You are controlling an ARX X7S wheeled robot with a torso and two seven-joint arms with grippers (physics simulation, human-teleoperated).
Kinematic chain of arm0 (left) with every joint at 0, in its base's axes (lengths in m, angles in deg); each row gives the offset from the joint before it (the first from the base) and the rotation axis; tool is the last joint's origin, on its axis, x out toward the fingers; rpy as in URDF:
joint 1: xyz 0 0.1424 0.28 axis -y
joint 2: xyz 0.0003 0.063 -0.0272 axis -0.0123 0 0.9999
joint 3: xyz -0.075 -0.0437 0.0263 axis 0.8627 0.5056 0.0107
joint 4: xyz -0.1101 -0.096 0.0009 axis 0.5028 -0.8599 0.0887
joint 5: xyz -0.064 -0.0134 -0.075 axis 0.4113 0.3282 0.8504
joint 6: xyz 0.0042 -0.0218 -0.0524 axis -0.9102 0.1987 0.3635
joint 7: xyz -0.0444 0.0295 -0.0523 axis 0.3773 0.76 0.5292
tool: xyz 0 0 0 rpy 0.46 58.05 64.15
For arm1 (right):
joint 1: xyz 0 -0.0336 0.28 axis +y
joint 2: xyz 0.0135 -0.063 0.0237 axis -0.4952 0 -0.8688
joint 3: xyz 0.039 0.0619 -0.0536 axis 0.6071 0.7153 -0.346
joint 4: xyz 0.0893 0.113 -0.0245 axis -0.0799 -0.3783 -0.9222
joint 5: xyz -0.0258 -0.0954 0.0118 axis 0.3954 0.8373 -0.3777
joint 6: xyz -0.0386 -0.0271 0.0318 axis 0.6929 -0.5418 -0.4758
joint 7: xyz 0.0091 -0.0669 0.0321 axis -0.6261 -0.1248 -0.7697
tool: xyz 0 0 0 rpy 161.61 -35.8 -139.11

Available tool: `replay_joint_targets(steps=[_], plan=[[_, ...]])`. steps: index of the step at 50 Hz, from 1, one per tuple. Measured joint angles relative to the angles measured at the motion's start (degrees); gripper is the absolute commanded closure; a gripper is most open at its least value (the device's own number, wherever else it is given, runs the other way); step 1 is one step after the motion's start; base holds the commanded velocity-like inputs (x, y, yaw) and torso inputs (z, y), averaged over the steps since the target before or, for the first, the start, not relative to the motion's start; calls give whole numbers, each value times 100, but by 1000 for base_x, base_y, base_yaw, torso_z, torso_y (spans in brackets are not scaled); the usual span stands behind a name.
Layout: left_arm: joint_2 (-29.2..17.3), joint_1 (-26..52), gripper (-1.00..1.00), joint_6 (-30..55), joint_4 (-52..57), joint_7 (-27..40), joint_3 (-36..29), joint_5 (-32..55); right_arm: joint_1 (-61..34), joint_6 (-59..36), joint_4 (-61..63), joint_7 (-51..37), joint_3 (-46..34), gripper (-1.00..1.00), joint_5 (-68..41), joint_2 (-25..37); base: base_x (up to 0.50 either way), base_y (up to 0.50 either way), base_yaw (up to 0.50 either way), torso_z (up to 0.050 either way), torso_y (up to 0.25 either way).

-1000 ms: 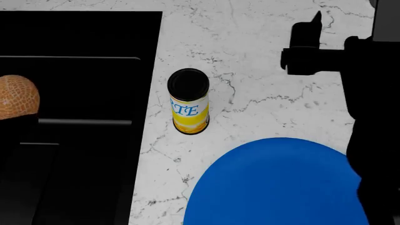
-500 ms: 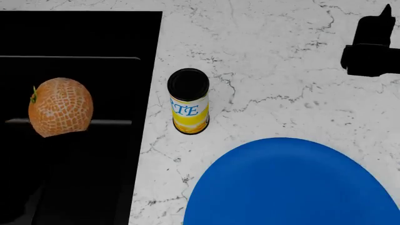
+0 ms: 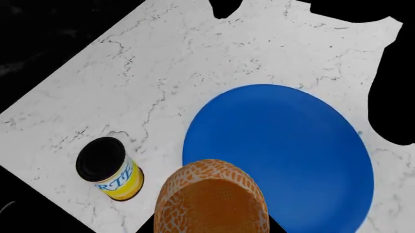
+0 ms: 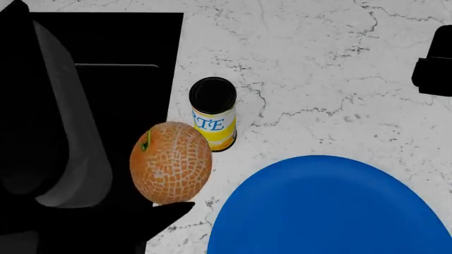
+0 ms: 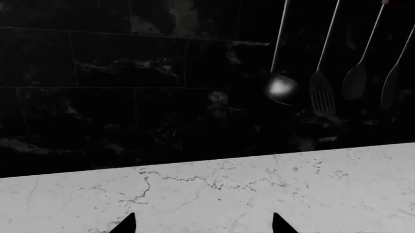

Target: Pick the tangerine from the sink and place it on the plate located on the counter

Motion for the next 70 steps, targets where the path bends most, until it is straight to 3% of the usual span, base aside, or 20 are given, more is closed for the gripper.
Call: replay_joint_targets(steps=[26, 70], plan=[[1349, 134, 100, 117, -454, -425, -366, -571, 58, -87, 102, -84, 147, -100, -152, 16, 0, 0, 0, 0, 0], [2417, -414, 100, -129, -1047, -1358, -722, -2121, 280, 75, 93, -172, 290, -100, -328, 37, 0, 0, 0, 0, 0]])
